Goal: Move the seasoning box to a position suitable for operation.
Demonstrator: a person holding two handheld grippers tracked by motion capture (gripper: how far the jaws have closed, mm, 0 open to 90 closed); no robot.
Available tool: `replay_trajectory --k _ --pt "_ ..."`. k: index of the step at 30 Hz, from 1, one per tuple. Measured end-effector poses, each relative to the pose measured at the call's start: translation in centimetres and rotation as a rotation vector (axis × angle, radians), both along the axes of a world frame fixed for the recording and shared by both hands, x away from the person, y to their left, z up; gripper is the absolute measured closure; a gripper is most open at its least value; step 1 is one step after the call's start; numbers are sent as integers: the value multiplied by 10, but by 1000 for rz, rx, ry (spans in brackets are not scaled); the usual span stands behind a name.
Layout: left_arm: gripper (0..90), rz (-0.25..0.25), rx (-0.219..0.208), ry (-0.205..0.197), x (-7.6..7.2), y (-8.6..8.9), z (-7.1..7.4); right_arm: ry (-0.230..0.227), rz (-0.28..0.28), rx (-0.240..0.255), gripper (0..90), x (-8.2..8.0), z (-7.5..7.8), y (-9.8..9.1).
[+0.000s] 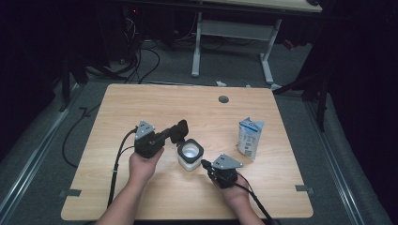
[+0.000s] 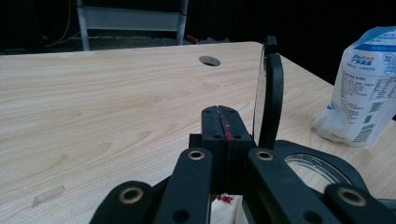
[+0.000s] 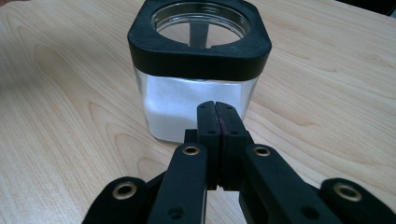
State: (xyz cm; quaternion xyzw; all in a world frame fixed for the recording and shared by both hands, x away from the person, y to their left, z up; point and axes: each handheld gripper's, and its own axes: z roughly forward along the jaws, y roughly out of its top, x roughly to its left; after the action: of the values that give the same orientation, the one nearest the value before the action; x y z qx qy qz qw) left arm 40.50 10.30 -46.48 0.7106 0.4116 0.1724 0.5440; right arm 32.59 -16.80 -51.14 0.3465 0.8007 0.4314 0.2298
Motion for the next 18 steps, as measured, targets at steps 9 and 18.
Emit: replay_trajectory --k 9,18 --pt "899 -2 -3 0 -2 -2 -1 -7 0 -12 899 1 -1 4" --pt "900 -6 -9 -4 -4 -2 -3 -6 1 -8 899 3 -1 5"
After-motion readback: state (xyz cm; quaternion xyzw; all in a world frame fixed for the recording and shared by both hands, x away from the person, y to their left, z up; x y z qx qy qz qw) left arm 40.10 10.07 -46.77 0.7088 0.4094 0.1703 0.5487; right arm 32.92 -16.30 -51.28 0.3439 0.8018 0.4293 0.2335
